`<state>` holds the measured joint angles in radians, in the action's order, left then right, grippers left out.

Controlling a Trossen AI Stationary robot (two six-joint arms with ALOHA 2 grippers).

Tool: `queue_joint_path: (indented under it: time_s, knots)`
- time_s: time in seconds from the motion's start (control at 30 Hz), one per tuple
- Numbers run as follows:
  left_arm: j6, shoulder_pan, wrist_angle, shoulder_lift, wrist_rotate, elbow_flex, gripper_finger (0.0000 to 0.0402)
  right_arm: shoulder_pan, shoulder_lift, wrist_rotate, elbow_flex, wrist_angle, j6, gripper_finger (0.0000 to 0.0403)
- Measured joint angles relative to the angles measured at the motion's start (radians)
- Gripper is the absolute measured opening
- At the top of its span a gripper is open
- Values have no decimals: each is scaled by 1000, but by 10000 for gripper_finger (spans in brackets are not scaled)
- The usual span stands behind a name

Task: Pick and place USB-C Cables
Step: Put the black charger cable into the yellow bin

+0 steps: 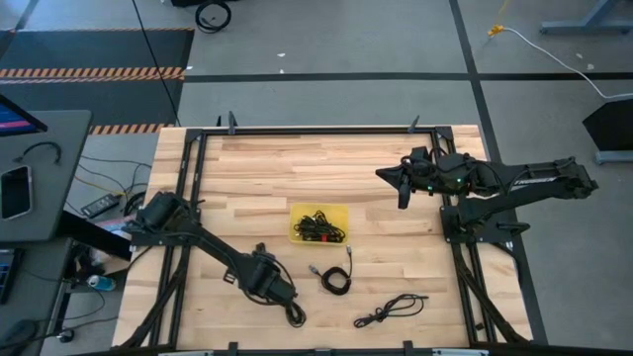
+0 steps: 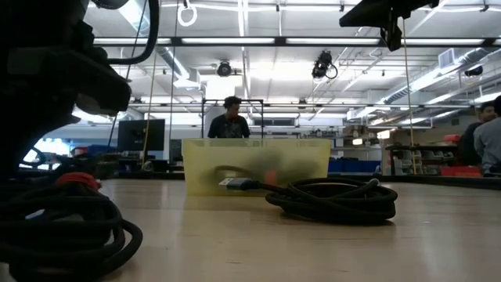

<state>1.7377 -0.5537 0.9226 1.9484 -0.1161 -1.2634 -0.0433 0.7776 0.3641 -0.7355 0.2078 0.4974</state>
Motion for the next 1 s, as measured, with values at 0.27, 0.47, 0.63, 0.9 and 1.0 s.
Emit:
queue_joint_path:
  time_s: [0.27, 0.47, 0.63, 0.9, 1.0]
  knots:
    - [-100, 2, 97, -52, 22, 9, 28, 0, 0, 1, 0, -8, 8, 0]
    - [-89, 15, 250, -213, 73, 7, 28, 0, 0, 8, 0, -12, 27, 0]
    - [-115, 56, 316, -387, 311, 5, 28, 0, 1, 10, 0, -12, 27, 0]
    - [-602, 265, 261, -516, 473, 5, 28, 0, 1, 22, 0, -12, 47, 0]
    - [-897, 359, 126, -516, 438, 5, 28, 0, 1, 40, 0, -12, 50, 0]
